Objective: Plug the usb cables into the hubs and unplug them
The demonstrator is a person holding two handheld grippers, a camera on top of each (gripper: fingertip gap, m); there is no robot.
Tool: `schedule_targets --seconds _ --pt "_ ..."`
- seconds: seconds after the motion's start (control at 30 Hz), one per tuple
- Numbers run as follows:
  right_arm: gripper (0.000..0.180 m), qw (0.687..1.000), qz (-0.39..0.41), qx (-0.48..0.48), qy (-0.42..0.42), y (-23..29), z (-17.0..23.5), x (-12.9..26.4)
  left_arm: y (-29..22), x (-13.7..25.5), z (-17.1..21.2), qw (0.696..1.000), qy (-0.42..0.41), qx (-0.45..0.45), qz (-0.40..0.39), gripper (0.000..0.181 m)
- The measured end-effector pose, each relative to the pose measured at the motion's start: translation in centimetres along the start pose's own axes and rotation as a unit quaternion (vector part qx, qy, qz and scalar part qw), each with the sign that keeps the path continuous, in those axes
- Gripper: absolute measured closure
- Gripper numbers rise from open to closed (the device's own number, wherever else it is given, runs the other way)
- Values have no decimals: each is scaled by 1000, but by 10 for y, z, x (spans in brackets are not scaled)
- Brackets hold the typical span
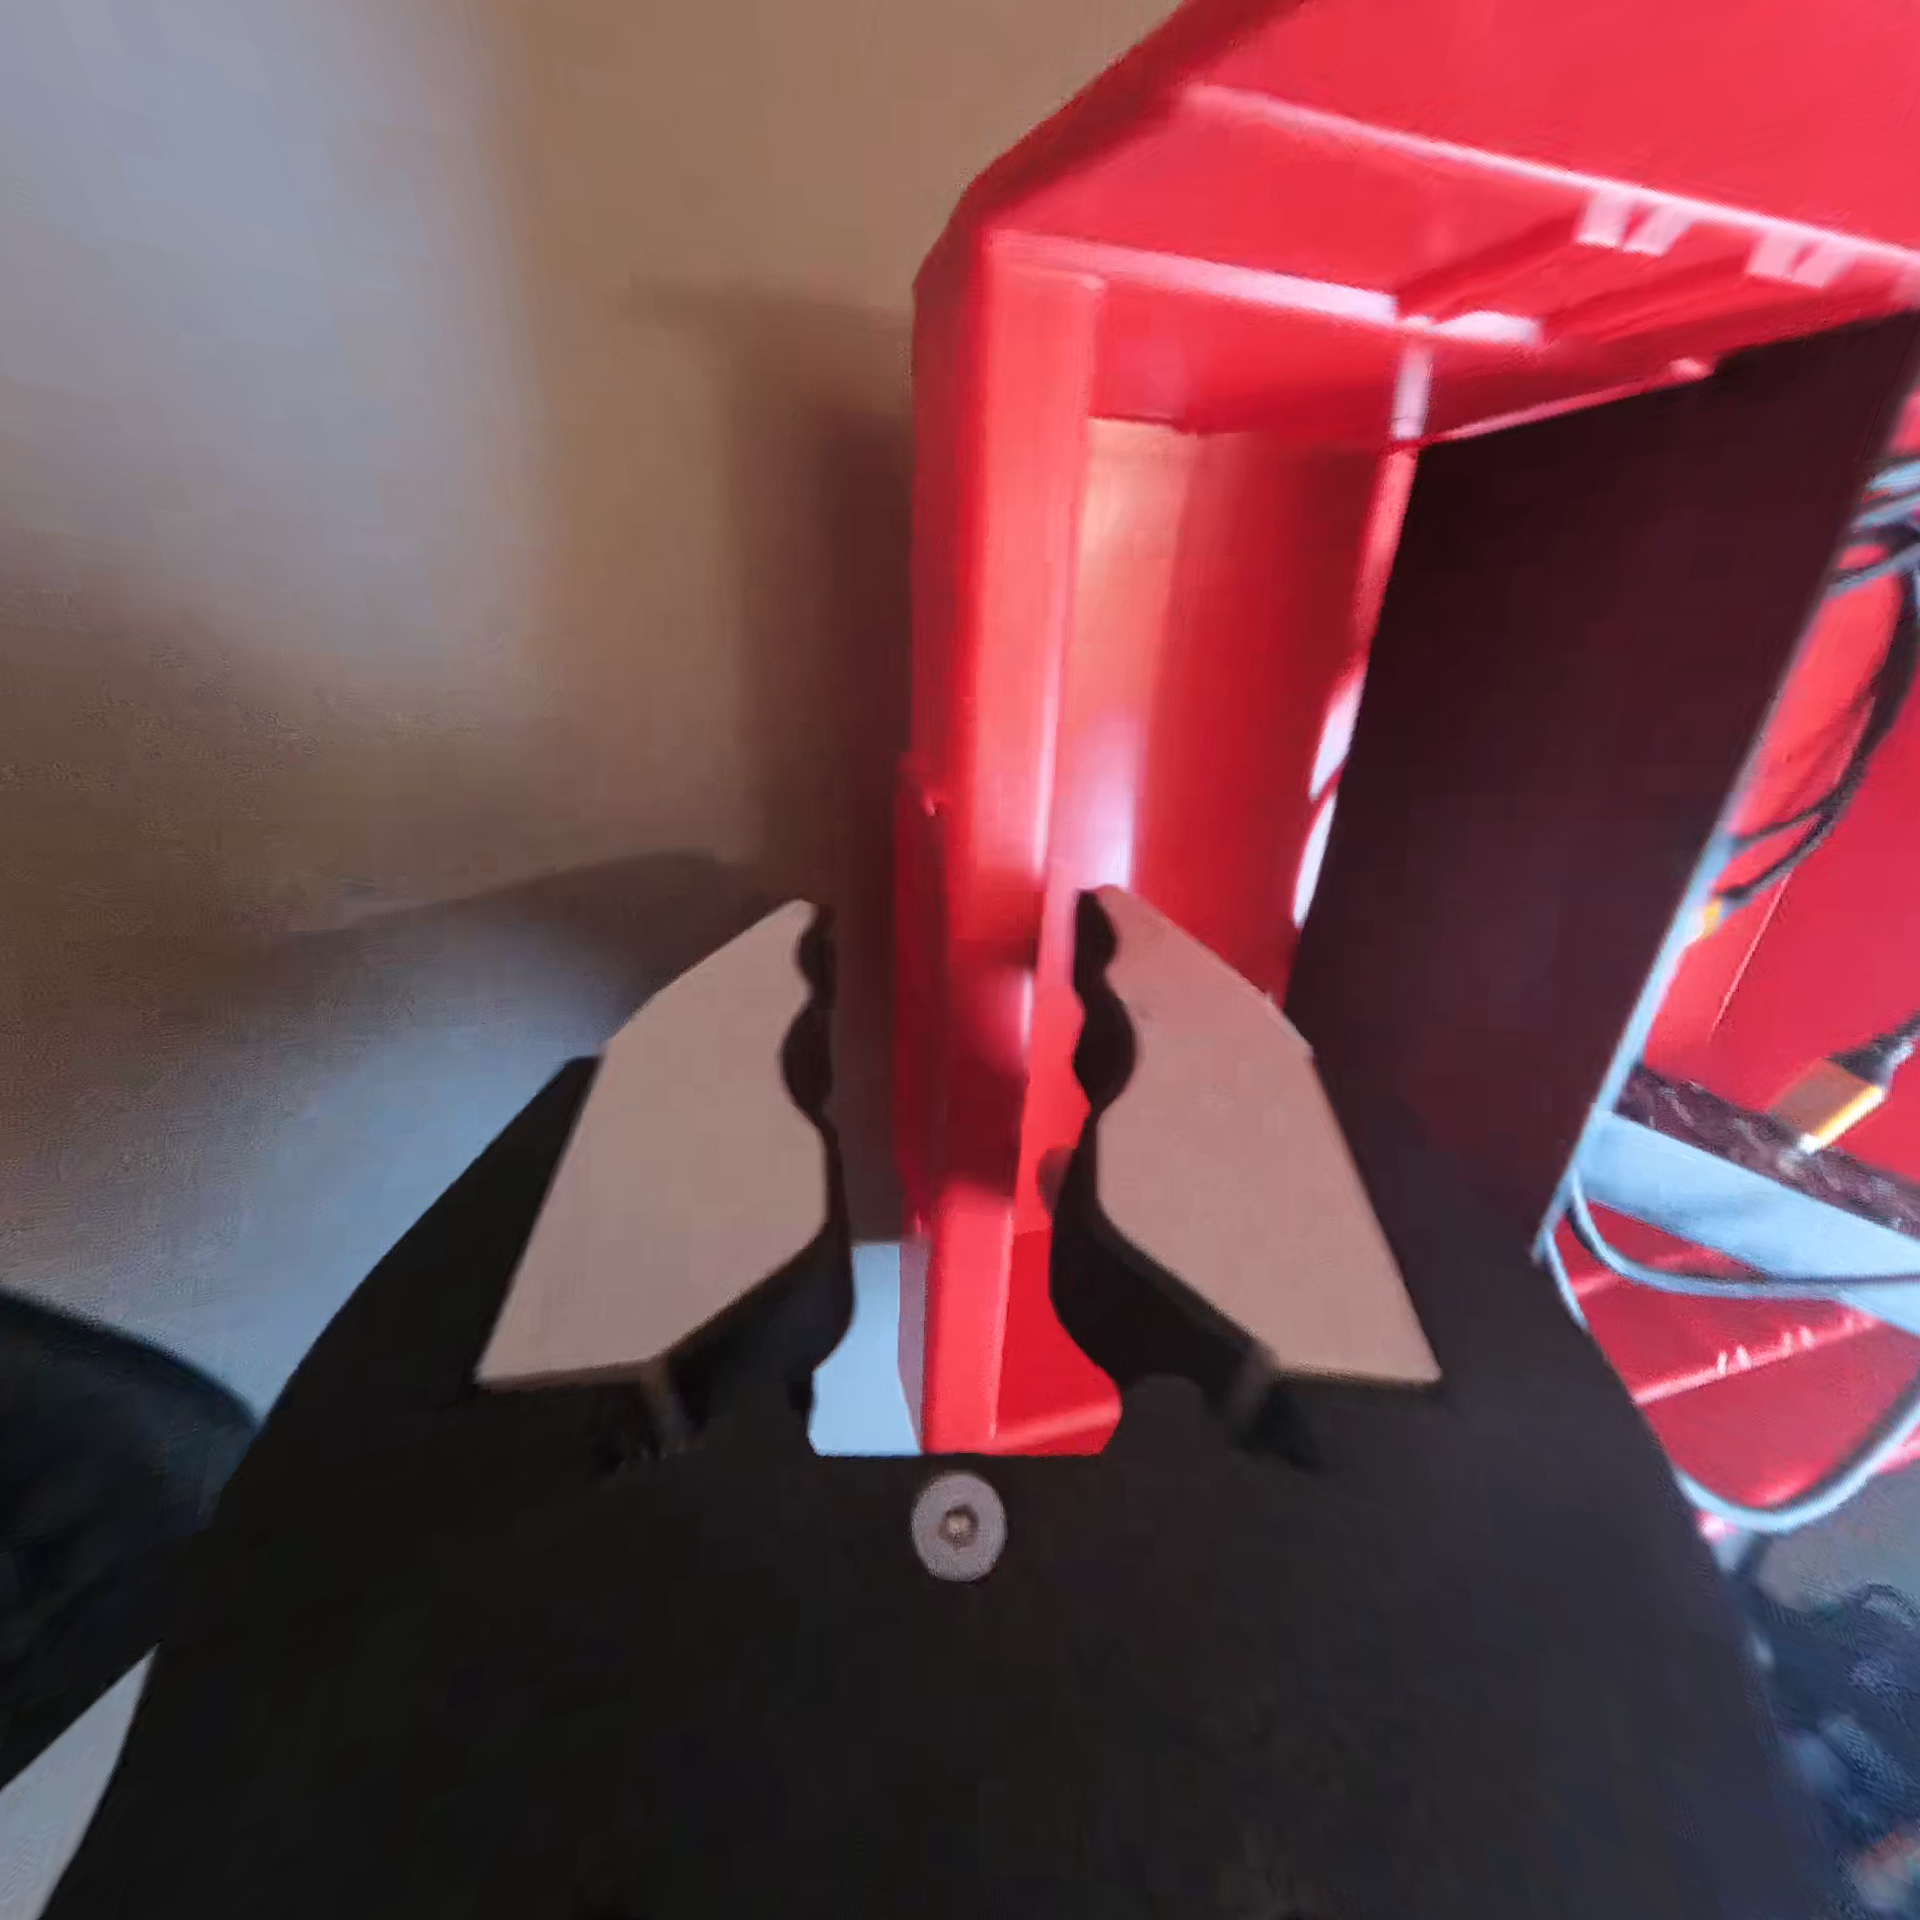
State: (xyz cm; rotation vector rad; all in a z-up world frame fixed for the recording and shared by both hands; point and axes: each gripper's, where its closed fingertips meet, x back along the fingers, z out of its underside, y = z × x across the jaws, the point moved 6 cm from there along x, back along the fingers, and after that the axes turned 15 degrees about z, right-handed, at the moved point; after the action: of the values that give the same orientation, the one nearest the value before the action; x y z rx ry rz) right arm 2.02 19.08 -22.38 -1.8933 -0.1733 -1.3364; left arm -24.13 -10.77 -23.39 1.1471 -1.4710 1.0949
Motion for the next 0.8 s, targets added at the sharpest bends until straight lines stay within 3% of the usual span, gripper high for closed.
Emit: schedule_targets --seconds 0.03,0.1,0.2,0.43,0.53,0.63,0.67,0.73,0.8 --pt "147 1000 20 17 0 4 -3 -6 2 -8 -1 999 21 -20 -17 147" --pt "150 997 61 56 0 9 -9 -5 -2 -12 -15 996 5 -75 -40 155" --pt "149 995 53 74 -36 37 -24 9 -15 -20 -46 989 -17 -131 -60 155" --pt "144 978 56 144 -138 138 -57 79 -64 -30 -117 954 -63 -273 -110 152" --pt "133 971 -14 93 -219 176 -62 123 -81 -26 -128 927 -100 -338 -129 149" --pt "135 939 -107 6 -327 199 -56 167 -87 -10 -121 926 -116 -331 -138 138" --pt "136 927 -127 -26 -353 201 -51 179 -90 -2 -118 926 -141 -322 -137 143" --pt "138 910 -114 -85 -390 195 -37 196 -100 19 -113 919 -219 -300 -129 147" --pt "139 900 -50 -154 -405 177 -17 203 -118 37 -102 911 -299 -272 -81 145"
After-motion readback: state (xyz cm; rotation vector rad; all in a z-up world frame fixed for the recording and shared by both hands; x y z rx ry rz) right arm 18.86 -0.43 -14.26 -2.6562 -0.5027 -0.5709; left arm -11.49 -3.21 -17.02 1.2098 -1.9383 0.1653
